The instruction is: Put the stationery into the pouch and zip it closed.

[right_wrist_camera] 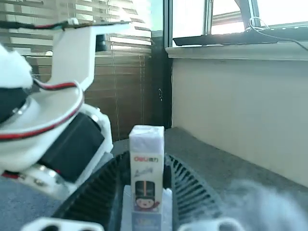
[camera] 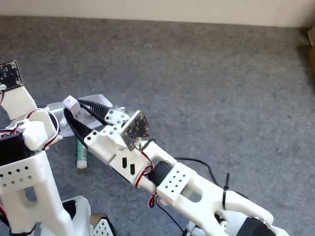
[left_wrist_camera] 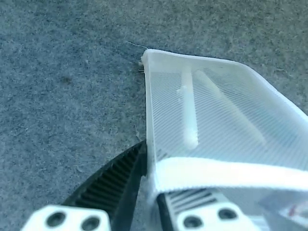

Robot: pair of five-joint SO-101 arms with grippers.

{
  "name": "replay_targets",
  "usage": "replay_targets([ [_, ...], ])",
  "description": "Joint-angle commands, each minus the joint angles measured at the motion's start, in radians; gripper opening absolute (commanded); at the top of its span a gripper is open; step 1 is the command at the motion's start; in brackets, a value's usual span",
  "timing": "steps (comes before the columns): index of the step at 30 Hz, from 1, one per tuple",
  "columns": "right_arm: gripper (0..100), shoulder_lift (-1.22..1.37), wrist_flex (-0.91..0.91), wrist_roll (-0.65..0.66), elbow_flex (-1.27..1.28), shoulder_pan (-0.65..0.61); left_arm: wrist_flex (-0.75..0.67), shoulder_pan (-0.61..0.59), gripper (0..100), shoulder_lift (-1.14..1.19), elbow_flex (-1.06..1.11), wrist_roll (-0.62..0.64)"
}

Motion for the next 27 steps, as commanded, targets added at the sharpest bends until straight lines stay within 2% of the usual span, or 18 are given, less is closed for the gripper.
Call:
replay_targets([
  [1, 1.8, -0.041, -0.027, -0.003, 0.015, 0.012, -0.020, -0.015, 1, -0.004, -0.025, -0.008],
  [6, 14.2, -0.065, -0.021, -0.005, 0.044, 0.012, -0.020, -0.015, 1, -0.004, -0.025, -0.008],
  [19, 14.6, -0.077, -0.019, -0.005, 0.045, 0.015, -0.020, -0.015, 1, -0.004, -0.024, -0.009],
  [27, 14.6, -0.255, -0.019, -0.005, 0.173, 0.008, -0.020, -0.015, 1, -0.004, -0.024, -0.009],
])
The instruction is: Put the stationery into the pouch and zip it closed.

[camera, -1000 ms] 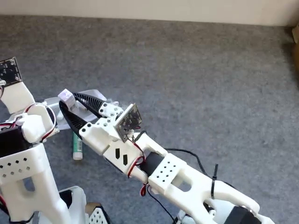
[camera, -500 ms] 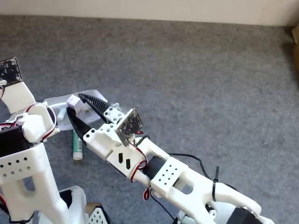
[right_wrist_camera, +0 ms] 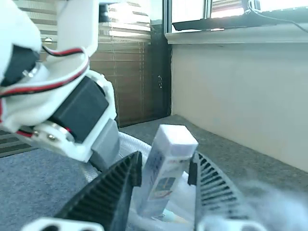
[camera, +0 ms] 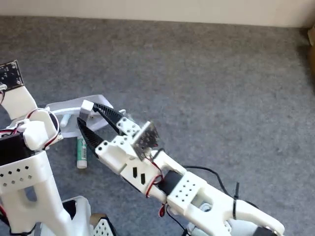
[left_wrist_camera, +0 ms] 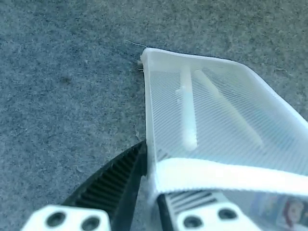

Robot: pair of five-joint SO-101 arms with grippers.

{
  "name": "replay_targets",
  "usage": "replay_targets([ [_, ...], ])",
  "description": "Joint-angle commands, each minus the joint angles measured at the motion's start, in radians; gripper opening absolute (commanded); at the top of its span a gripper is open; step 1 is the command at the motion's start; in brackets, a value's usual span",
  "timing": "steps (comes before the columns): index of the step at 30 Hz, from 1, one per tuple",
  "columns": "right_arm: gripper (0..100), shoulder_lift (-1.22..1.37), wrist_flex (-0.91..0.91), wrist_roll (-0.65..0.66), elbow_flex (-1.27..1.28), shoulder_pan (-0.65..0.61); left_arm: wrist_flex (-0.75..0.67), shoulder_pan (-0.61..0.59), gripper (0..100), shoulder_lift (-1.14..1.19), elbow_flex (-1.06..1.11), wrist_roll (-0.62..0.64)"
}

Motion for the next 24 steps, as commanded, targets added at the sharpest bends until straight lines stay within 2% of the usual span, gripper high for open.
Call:
replay_targets([
  [1, 14.6, -0.094, -0.015, -0.002, 0.004, 0.007, -0.020, -0.015, 1, -0.005, -0.024, -0.009],
  [10, 14.3, -0.093, 0.008, -0.002, 0.013, -0.015, -0.020, -0.015, 1, -0.005, -0.024, -0.009],
  [14, 8.0, -0.093, 0.111, 0.002, 0.004, -0.024, -0.021, -0.015, 1, -0.005, -0.015, -0.009],
  [20, 0.6, -0.093, 0.131, 0.166, 0.004, -0.024, -0.026, -0.016, 1, -0.005, -0.005, -0.009],
  [24, 0.5, -0.091, 0.133, 0.187, 0.004, -0.025, -0.026, -0.016, 1, -0.005, -0.005, -0.009],
])
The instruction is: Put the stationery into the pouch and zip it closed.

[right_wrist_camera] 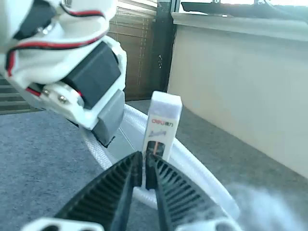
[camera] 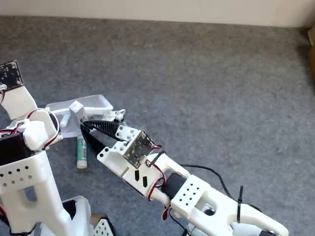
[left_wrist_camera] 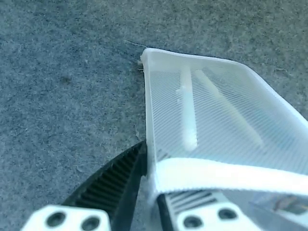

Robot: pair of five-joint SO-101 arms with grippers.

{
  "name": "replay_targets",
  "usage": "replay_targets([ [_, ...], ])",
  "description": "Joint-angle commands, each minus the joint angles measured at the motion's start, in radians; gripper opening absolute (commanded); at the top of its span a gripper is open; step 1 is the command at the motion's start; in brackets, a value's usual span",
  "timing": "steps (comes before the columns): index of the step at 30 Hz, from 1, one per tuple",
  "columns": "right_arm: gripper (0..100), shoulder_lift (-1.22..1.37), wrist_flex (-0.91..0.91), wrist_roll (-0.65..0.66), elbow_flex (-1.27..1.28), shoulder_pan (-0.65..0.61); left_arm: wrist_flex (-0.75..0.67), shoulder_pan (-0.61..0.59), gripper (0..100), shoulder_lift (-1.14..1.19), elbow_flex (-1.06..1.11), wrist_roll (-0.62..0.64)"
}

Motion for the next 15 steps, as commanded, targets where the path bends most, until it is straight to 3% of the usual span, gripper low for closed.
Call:
replay_targets([
  [1, 0.5, -0.035, 0.005, 0.031, -0.021, -0.019, -0.026, -0.015, 1, -0.005, -0.005, -0.009],
  [9, 0.5, 0.208, -0.001, 0.031, -0.120, -0.013, -0.026, -0.015, 1, -0.005, -0.005, -0.009],
  [15, 0.5, 0.111, 0.008, 0.031, -0.134, -0.019, -0.026, -0.050, 1, -0.005, -0.005, -0.009],
])
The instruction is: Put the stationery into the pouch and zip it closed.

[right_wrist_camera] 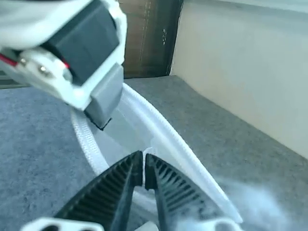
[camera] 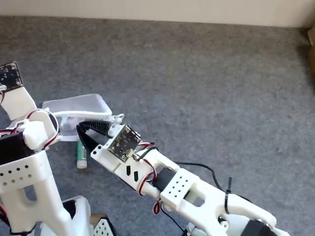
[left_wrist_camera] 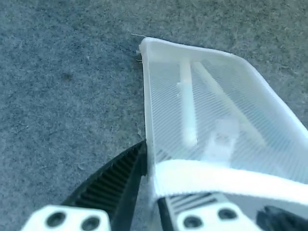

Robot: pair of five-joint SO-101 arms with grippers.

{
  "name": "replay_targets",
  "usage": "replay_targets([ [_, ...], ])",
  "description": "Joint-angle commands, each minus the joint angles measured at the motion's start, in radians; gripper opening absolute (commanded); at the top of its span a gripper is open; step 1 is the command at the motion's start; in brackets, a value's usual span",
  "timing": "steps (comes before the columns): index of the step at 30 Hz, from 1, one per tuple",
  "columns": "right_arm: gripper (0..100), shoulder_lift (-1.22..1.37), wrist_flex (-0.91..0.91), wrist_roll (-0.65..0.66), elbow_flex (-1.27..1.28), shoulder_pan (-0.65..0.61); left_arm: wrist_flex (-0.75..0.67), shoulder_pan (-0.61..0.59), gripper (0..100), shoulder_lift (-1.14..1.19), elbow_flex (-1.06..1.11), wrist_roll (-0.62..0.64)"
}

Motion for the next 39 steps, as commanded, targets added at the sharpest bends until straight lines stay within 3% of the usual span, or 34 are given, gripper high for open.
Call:
replay_targets([
  [1, 0.5, -0.102, 0.019, 0.015, -0.036, -0.015, -0.023, -0.041, 1, -0.005, -0.018, -0.009],
  [11, 0.5, -0.360, 0.278, 0.011, -0.002, -0.015, -0.023, -0.047, 1, -0.005, -0.022, -0.009],
  [24, 0.7, -0.371, 0.526, 0.015, -0.058, -0.107, -0.025, -0.341, 1, -0.007, -0.064, 0.038],
  [36, 0.7, -0.082, 0.710, 0.008, -0.272, -0.107, -0.025, -0.519, 1, -0.007, -0.085, 0.041],
  [39, 1.1, -0.002, 0.737, -0.060, -0.326, -0.107, -0.025, -0.559, 1, -0.007, -0.085, 0.057],
])
